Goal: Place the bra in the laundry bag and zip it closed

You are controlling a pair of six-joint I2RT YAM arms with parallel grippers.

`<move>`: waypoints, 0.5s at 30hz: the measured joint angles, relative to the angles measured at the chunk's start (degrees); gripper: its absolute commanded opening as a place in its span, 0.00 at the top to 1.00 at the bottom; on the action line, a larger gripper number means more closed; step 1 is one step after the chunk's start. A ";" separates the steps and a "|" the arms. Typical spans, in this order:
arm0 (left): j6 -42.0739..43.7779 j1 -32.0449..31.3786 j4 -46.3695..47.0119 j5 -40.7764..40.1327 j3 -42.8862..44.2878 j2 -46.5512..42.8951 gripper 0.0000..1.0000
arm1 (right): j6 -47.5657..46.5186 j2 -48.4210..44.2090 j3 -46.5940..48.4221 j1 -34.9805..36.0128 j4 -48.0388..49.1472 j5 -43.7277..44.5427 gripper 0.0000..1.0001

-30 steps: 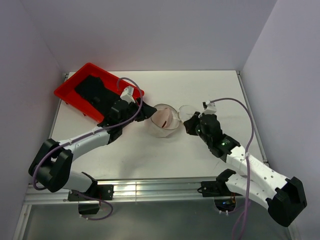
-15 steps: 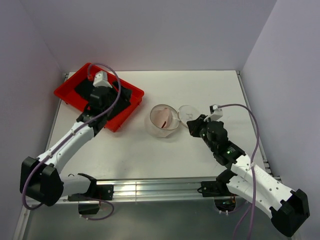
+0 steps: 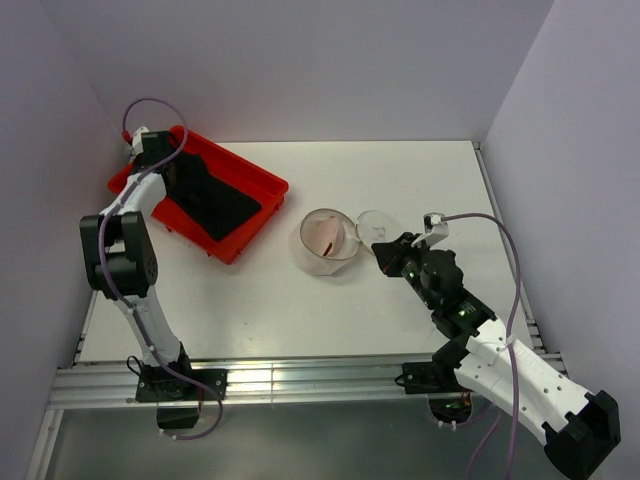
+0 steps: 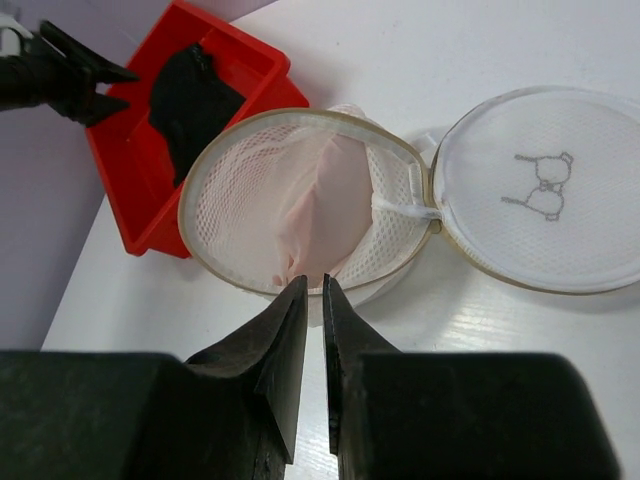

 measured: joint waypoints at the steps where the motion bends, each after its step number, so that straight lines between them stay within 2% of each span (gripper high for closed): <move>1: 0.26 1.40 -0.55 0.13 1.73 2.49 0.43 | 0.00 -0.28 -0.02 0.00 0.07 -0.11 0.81; 4: 1.20 4.42 -1.64 0.28 3.67 6.27 0.45 | -0.09 -0.66 -0.04 0.00 0.22 -0.17 0.81; 5: 1.53 5.29 -2.45 0.37 4.50 7.41 0.50 | -0.20 -0.72 -0.04 0.00 0.26 -0.28 0.81; 8: 2.71 6.45 -4.17 1.29 8.90 10.97 0.55 | -0.35 -0.74 -0.15 0.00 0.50 -0.55 0.81; 15: 4.85 7.69 -4.52 1.90 13.16 16.44 0.54 | -0.66 -0.61 -0.70 0.00 1.16 -0.50 0.81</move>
